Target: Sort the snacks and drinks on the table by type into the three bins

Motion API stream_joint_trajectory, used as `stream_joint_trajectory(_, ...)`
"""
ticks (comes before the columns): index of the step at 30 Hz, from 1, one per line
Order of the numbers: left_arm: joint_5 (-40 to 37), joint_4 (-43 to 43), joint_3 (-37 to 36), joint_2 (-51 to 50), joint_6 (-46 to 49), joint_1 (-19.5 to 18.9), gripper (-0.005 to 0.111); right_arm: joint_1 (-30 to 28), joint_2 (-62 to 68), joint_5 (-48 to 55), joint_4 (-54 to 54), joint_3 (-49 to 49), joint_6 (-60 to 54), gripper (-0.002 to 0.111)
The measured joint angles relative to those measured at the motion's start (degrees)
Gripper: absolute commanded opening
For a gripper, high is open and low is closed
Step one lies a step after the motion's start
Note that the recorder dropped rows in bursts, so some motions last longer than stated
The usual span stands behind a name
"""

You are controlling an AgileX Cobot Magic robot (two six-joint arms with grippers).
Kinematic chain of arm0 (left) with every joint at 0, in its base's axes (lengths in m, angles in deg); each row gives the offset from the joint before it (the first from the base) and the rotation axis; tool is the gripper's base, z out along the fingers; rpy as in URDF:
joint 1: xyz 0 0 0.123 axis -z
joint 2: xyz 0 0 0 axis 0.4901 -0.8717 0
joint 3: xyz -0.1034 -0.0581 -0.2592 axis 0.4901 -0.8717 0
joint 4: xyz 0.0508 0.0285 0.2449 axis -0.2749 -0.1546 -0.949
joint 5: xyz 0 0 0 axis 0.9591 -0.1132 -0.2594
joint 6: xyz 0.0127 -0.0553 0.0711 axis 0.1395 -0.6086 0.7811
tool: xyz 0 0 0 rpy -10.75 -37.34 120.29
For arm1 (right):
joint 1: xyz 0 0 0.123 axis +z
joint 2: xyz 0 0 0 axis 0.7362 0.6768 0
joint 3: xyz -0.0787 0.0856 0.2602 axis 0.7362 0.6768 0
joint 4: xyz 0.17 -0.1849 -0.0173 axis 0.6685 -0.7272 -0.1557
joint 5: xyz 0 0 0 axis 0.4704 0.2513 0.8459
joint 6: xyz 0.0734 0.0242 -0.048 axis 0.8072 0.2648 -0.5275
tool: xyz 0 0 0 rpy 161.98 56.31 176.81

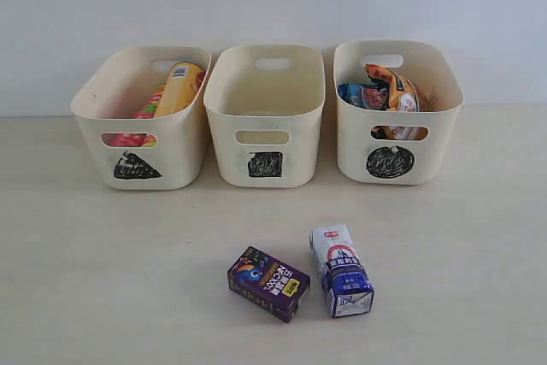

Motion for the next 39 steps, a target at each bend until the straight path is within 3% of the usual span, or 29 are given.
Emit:
stream_joint_trajectory(11,0.0,0.0,0.0,0.0,0.0,0.0,0.004,0.0,-7.7,3.0,6.8,2.9,-6.5,0.0)
stream_joint_trajectory(21,0.0,0.0,0.0,0.0,0.0,0.0,0.004,0.0,-11.0,1.8,7.3,9.7,-3.5,0.0)
stream_joint_trajectory(39,0.0,0.0,0.0,0.0,0.0,0.0,0.004,0.0,-11.2,4.6,8.3,10.1,-3.5,0.0)
